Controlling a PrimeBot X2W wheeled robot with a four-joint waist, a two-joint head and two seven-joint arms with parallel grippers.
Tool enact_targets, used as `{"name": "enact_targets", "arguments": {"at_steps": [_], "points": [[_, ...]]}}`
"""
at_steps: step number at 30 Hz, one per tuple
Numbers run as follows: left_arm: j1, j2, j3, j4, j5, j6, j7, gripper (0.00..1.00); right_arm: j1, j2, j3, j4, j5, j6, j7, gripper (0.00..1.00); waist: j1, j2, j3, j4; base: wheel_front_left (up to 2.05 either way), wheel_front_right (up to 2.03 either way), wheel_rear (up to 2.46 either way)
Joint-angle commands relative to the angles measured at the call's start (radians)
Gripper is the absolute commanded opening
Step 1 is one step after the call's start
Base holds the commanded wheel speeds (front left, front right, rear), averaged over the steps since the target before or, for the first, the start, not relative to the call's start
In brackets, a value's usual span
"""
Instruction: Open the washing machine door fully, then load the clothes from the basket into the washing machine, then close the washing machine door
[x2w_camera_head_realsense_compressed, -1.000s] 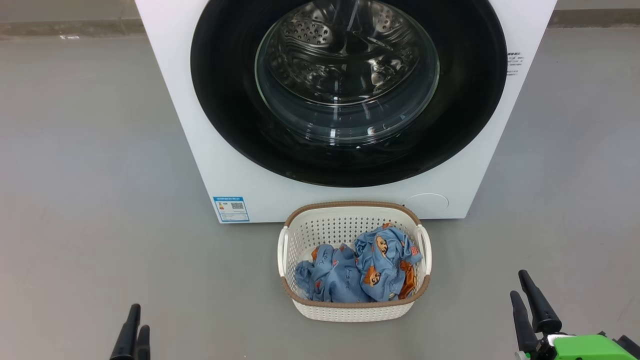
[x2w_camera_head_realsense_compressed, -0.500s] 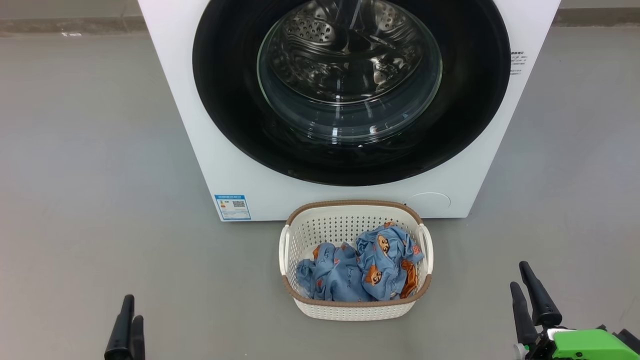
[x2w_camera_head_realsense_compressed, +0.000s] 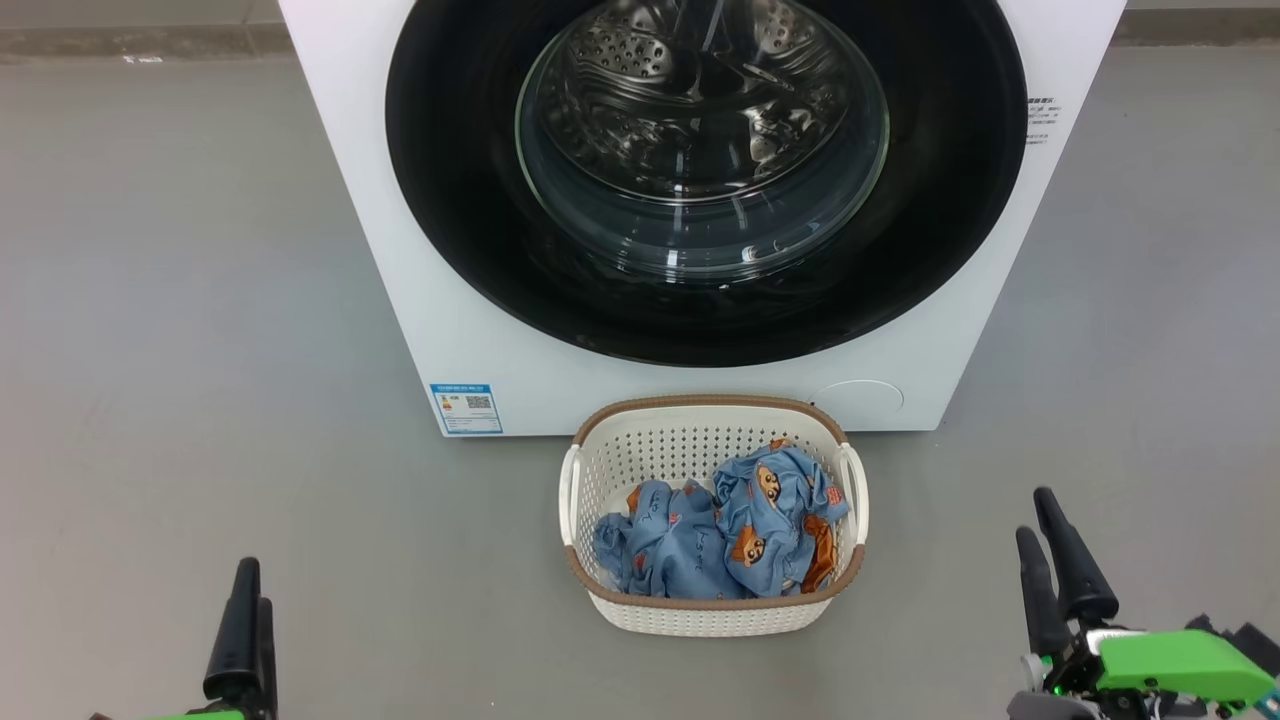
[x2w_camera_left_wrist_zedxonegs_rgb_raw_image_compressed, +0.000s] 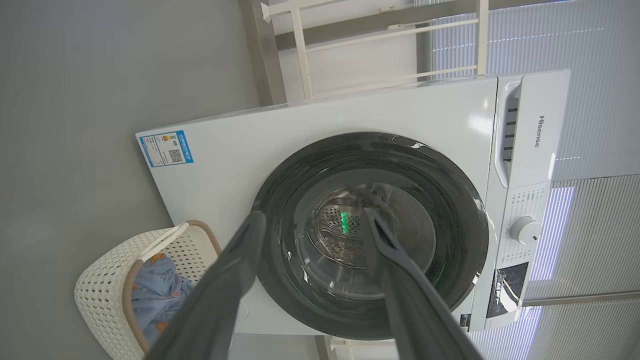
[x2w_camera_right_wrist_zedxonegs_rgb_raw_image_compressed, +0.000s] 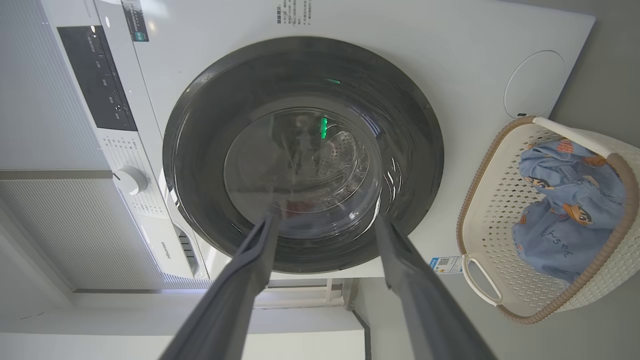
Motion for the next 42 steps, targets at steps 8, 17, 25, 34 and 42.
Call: {"name": "enact_targets", "arguments": {"at_steps": [8,17,25,34,42], "points": [[-0.045,0.031,-0.002,-0.058,0.069,-0.001,-0.031,1.0,-0.069,-0.034,0.054,-0.057,-0.069,0.0,-0.048,1.0,-0.0001,0.0,0.005,0.002,0.0,0.0,0.0],[-0.049,0.056,-0.031,-0.079,0.186,-0.002,-0.061,1.0,-0.093,-0.068,0.104,-0.057,-0.204,0.0,-0.091,1.0,-0.0001,0.0,0.007,0.006,0.0,0.0,0.0],[-0.053,0.071,-0.049,-0.092,0.285,-0.002,-0.085,1.0,-0.109,-0.083,0.14,-0.057,-0.37,-0.001,-0.114,1.0,-0.0001,0.0,0.008,0.008,0.0,0.0,0.0],[-0.058,0.095,-0.068,-0.099,0.422,-0.002,-0.109,1.0,-0.124,-0.087,0.165,-0.044,-0.506,-0.001,-0.137,1.0,-0.0001,0.0,0.013,0.01,0.0,0.0,0.0],[-0.061,0.112,-0.079,-0.1,0.568,-0.003,-0.133,1.0,-0.137,-0.097,0.184,-0.029,-0.66,-0.001,-0.16,1.0,-0.0001,0.0,0.016,0.011,0.0,0.0,0.0]]}}
